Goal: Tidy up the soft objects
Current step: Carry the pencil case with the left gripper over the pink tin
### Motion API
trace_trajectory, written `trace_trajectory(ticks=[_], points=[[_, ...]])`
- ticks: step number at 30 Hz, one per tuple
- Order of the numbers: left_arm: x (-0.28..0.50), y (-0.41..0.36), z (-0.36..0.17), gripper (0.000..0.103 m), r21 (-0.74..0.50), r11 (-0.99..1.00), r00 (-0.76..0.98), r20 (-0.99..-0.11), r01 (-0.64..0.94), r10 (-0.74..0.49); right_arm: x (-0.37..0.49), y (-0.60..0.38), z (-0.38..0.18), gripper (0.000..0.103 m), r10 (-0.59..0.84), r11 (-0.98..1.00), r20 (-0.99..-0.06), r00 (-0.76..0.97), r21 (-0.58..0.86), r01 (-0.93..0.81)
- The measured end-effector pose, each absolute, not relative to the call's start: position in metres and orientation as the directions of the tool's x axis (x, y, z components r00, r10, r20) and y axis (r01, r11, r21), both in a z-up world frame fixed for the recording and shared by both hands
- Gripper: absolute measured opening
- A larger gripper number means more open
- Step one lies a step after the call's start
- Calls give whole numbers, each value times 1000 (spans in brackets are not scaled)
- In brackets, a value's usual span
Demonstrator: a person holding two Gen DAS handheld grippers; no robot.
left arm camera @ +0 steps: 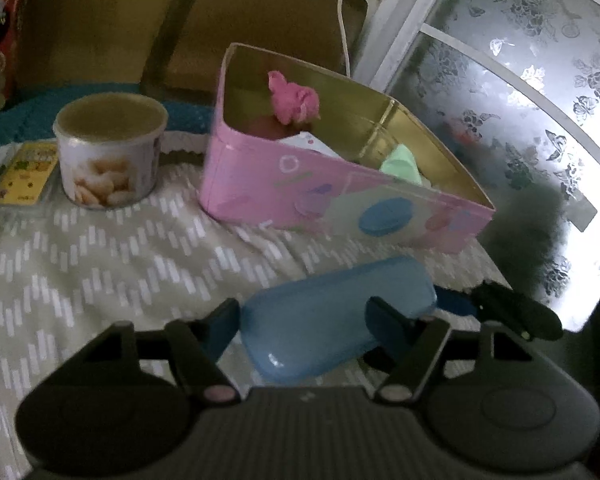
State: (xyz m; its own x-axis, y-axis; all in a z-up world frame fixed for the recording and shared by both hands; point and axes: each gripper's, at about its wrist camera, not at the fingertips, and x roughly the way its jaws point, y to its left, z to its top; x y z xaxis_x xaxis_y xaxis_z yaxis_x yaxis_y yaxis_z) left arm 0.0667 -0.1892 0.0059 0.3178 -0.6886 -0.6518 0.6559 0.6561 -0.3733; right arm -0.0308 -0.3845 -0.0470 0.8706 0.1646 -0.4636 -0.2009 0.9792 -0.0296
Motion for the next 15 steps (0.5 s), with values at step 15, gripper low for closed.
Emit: trace_trajectory(ticks=[15], points=[[81, -245, 94, 69, -227, 598, 438, -495, 769, -750, -17, -419, 10, 67, -1, 999, -265, 964, -35, -9]])
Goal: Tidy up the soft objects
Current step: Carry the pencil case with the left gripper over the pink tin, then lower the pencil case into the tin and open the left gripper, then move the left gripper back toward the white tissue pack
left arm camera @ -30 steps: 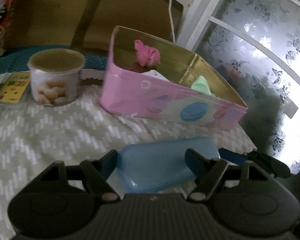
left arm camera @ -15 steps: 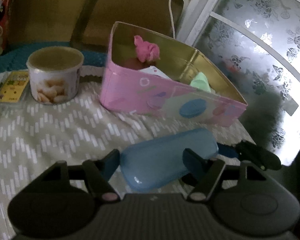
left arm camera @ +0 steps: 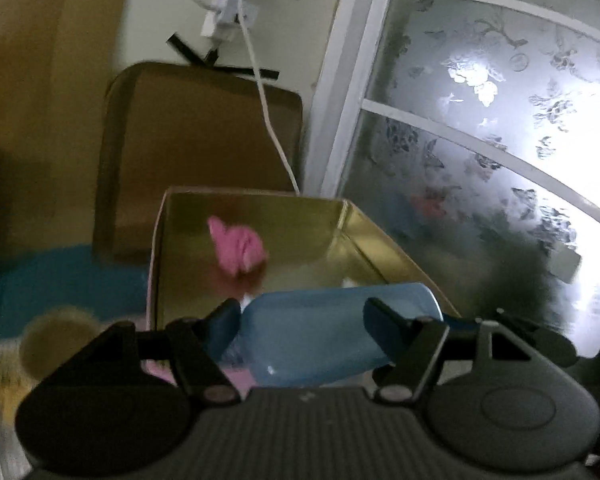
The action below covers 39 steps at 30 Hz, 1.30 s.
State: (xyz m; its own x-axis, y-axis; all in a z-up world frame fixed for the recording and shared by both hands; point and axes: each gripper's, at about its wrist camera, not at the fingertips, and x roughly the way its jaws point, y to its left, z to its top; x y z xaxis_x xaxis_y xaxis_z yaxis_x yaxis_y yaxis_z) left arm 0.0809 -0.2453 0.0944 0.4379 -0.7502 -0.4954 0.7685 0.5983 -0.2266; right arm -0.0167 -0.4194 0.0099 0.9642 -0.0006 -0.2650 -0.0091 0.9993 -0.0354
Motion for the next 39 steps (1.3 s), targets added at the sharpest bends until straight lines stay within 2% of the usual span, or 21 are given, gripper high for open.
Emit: trace_trajectory(ticks=[5, 8, 9, 12, 15, 24, 25, 31, 34, 39], points=[[116, -292, 88, 70, -174, 629, 487, -490, 758, -723, 37, -449, -1, 67, -43, 999, -335, 941, 1, 46], [141, -312, 71, 70, -181, 663, 505, -514, 727, -693, 65, -454, -12, 69, -129, 992, -368, 921, -41, 123], [147, -318, 65, 70, -166, 687, 525, -526, 708, -669, 69, -455, -15, 73, -134, 991, -365, 921, -34, 130], [158, -324, 53, 70, -128, 739, 569, -557, 661, -605, 62, -457, -14, 72, -156, 986, -337, 928, 8, 169], [156, -310, 50, 70, -183, 726, 537, -560, 663, -631, 41, -457, -15, 72, -160, 982, -292, 943, 47, 181], [100, -268, 58, 71, -149, 669, 525, -506, 728, -684, -7, -444, -12, 70, -126, 970, -212, 969, 177, 165], [95, -264, 58, 71, -148, 664, 523, -503, 733, -689, -11, -441, -12, 68, -121, 970, -205, 971, 184, 160], [74, -212, 53, 71, -177, 676, 525, -502, 715, -687, -22, -419, -14, 42, -58, 974, -225, 973, 200, 105], [72, -186, 44, 71, -181, 712, 546, -524, 679, -653, -16, -409, -16, 31, -18, 971, -286, 958, 225, 85], [71, -126, 16, 71, -184, 789, 578, -587, 586, -566, -3, -371, -21, 30, 150, 965, -360, 921, 256, -58]])
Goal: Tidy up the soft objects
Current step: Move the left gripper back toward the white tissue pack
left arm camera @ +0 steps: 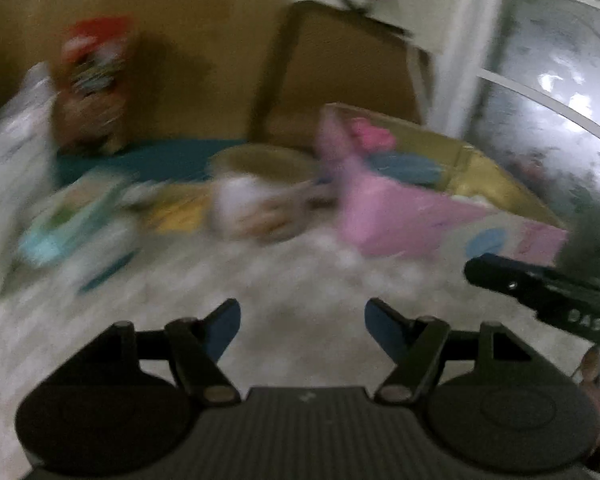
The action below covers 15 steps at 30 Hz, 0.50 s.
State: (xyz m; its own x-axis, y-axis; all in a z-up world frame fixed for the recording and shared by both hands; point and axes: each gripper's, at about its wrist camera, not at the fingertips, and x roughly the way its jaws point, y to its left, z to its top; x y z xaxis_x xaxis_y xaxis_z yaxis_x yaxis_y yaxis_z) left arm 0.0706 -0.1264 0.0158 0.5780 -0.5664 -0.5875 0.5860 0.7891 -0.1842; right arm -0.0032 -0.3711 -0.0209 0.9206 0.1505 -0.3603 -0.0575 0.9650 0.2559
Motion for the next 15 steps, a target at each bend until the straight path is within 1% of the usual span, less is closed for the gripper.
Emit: trace_trajectory(ticks=[4, 8, 9, 10, 11, 12, 13, 14, 15], points=[[72, -66, 3, 71, -205, 856, 632, -598, 475, -494, 18, -318, -16, 32, 273, 954, -390, 880, 229, -194], [73, -2, -1, 71, -163, 941, 741, -583, 295, -334, 46, -255, -6, 33, 365, 931, -386, 847, 172, -323], [76, 11, -2, 71, -149, 958, 757, -588, 247, -286, 52, -241, -3, 38, 375, 927, -377, 847, 160, -339], [79, 25, -3, 71, -142, 969, 772, -587, 200, -245, 62, -225, 1, 46, 381, 925, -366, 849, 156, -347], [81, 37, -3, 71, -150, 974, 783, -580, 171, -227, 71, -213, 3, 56, 384, 923, -357, 851, 160, -349], [83, 47, -2, 71, -168, 975, 790, -574, 146, -217, 81, -203, 5, 60, 384, 923, -350, 854, 167, -346], [85, 57, -3, 71, -196, 973, 794, -569, 121, -214, 92, -191, 6, 69, 376, 926, -346, 859, 173, -335], [86, 65, -3, 71, -238, 965, 798, -557, 114, -232, 101, -182, 6, 72, 362, 931, -349, 864, 180, -317], [86, 69, -3, 71, -270, 956, 800, -547, 112, -248, 111, -174, 5, 72, 350, 935, -359, 865, 192, -298]])
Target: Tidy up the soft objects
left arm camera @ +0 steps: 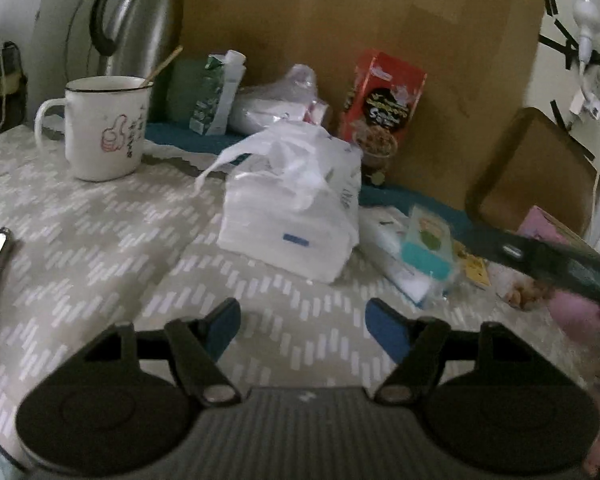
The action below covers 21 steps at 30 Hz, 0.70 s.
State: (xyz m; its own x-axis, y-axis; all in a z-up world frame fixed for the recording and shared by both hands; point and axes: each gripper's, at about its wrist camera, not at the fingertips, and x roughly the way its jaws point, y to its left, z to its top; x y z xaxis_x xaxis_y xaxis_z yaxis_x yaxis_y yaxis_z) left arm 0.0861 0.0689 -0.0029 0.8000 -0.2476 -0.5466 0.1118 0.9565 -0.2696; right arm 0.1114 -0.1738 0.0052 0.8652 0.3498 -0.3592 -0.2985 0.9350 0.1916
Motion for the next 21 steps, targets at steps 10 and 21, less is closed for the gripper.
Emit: trace_trajectory(ticks=[10, 21], points=[[82, 70, -2, 75, -269, 956, 804, -539, 116, -250, 148, -142, -8, 63, 317, 948, -435, 843, 181, -263], [80, 69, -3, 81, -273, 953, 799, -541, 129, -263, 98, -182, -20, 46, 404, 911, -500, 766, 146, -386]])
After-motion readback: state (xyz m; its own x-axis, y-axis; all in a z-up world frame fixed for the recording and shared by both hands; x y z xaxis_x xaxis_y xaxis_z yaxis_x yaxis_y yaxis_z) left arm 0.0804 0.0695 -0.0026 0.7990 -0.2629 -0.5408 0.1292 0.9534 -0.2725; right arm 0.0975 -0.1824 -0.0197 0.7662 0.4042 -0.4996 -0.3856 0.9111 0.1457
